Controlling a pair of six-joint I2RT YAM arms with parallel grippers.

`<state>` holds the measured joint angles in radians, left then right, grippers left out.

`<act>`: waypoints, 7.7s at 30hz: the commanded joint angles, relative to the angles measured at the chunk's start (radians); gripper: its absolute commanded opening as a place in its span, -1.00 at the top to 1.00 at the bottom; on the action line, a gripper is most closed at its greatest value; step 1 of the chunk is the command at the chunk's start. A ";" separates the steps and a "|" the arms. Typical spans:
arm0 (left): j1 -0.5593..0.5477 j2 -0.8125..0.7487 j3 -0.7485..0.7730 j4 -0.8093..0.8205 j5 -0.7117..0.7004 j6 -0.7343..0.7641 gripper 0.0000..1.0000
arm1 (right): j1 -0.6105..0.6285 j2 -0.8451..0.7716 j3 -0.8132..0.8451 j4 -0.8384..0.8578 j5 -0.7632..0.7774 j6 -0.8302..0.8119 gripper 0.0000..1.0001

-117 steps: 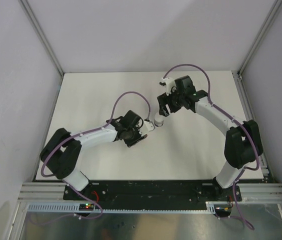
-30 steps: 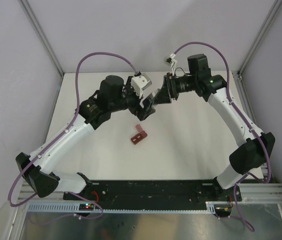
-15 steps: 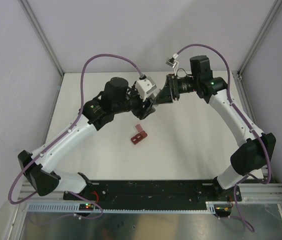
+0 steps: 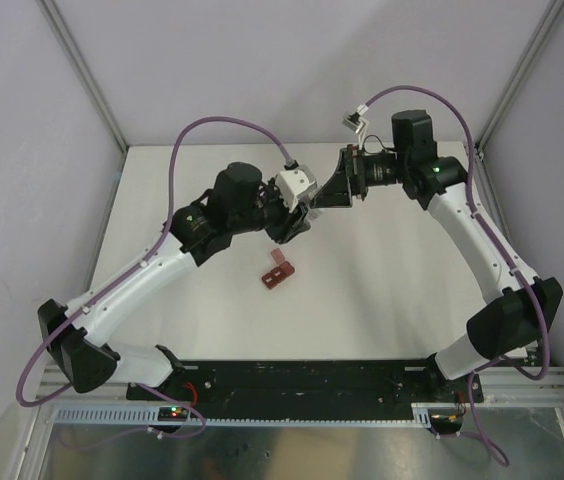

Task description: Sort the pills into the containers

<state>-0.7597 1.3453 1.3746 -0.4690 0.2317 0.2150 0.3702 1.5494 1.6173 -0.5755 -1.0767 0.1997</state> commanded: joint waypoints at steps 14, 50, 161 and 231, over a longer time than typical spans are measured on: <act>-0.004 -0.063 -0.036 -0.007 0.040 -0.026 1.00 | -0.013 -0.094 -0.063 0.004 0.058 -0.036 -0.64; 0.042 -0.086 -0.029 -0.030 0.728 -0.237 1.00 | 0.105 -0.117 0.148 -0.454 0.026 -0.850 0.96; -0.036 -0.119 0.070 -0.196 0.102 -0.008 1.00 | 0.091 -0.101 0.310 -0.310 0.118 -0.372 -0.59; 0.007 -0.136 -0.011 -0.242 0.647 0.059 1.00 | 0.341 -0.150 0.251 -0.583 0.274 -0.954 -0.17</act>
<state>-0.7460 1.2228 1.3460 -0.7475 0.8562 0.2703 0.7036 1.3987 1.8328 -1.1824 -0.8677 -0.7422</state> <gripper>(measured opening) 0.537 0.493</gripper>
